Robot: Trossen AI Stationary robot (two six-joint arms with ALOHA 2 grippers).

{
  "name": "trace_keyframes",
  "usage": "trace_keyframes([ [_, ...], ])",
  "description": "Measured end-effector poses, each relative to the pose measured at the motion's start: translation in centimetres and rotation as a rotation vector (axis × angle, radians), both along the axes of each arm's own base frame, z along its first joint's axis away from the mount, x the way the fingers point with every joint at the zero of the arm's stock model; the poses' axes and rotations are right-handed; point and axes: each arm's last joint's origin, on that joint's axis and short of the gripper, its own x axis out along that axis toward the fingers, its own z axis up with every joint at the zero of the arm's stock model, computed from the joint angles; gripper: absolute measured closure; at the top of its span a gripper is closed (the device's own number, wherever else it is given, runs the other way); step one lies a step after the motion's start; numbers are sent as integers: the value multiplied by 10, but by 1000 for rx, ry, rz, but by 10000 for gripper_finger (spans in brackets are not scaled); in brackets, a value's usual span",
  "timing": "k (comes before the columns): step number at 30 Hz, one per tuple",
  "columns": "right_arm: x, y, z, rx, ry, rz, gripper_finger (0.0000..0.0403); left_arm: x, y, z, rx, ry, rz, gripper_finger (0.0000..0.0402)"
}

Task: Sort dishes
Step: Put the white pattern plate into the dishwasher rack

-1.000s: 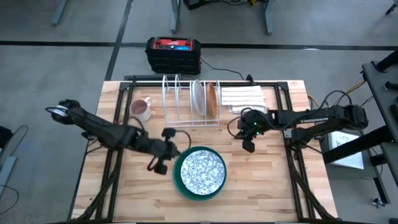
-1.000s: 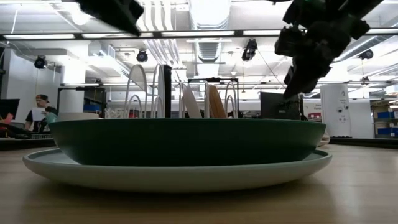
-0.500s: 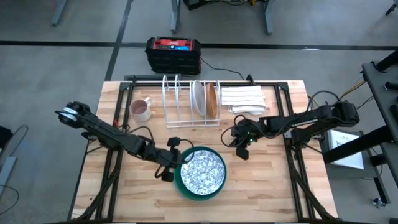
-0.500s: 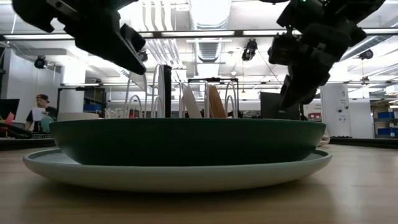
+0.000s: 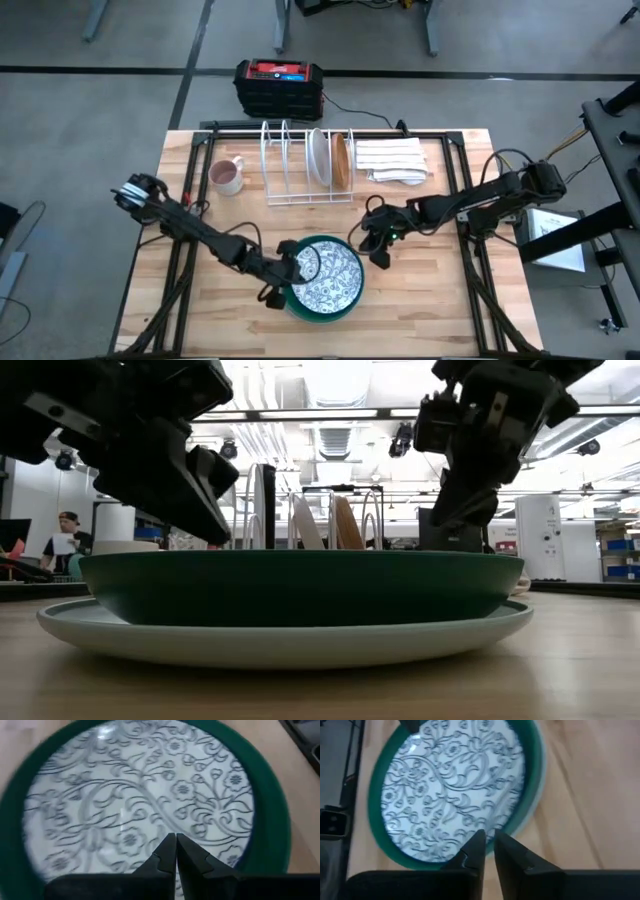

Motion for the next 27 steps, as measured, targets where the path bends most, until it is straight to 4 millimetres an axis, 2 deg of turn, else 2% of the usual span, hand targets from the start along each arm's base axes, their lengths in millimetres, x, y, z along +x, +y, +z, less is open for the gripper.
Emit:
trace_keyframes([
  [8,17,15,-3,34,36,0,306,4,-9,-23,-22,55,-2,402],
  [19,40,19,-12,-14,111,33,216,9,-13,-40,-44,58,33,402],
  [27,51,21,-16,-34,151,48,167,9,-15,-54,-14,70,76,402],
])
